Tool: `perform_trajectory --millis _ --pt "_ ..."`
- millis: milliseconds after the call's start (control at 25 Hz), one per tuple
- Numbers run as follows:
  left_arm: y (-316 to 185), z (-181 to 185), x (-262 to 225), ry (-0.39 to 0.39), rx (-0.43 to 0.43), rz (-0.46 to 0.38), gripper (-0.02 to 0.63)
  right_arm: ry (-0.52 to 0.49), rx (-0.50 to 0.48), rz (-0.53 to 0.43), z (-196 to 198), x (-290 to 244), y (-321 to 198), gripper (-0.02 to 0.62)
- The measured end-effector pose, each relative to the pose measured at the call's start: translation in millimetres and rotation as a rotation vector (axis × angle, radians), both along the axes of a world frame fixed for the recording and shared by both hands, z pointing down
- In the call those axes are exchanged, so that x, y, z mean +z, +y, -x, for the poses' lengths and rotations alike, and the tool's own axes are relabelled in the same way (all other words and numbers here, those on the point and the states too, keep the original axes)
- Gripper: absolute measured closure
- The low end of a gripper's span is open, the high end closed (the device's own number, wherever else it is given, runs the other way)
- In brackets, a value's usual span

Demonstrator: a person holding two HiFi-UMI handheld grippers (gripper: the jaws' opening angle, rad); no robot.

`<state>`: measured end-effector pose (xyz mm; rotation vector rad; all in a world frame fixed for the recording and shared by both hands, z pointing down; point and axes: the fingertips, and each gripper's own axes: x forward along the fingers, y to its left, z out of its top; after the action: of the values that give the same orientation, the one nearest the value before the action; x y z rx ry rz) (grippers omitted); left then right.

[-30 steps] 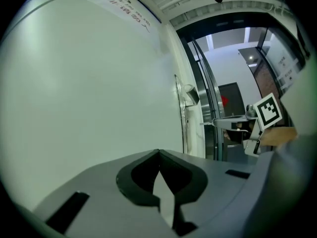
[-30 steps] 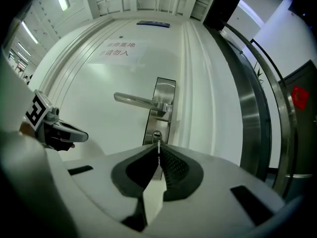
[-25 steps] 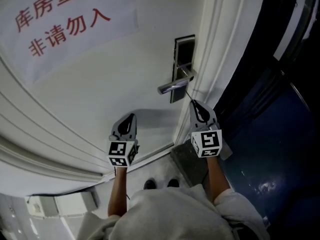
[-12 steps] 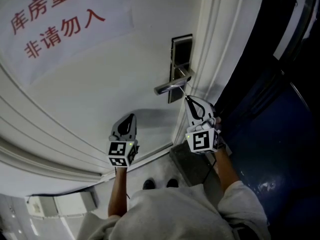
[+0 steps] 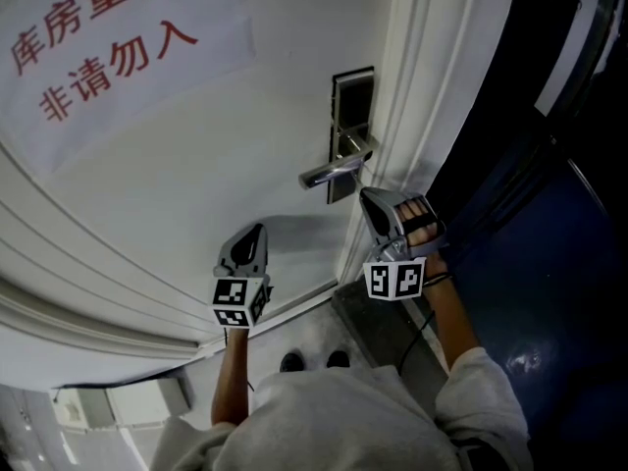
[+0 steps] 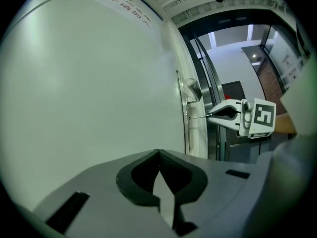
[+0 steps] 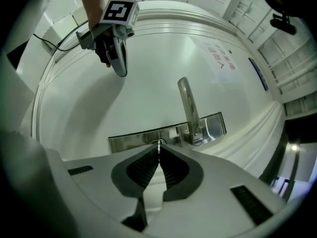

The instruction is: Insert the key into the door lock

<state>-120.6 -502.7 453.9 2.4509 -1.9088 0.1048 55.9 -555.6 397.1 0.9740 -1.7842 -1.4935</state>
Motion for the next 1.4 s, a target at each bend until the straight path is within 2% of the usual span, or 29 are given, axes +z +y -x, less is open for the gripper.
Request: perform_trajectory --millis 880,1400 --pt "-4.3 4.3 4.3 0.003 -0.003 0.008 0.589 0.057 -0.016 -0.029 8.2 0.4 -18.0 0.566" --pt "-7.1 2.1 3.2 0.004 0.010 0.006 0.589 0.109 0.009 -0.063 11.9 1.2 -27.7 0.566"
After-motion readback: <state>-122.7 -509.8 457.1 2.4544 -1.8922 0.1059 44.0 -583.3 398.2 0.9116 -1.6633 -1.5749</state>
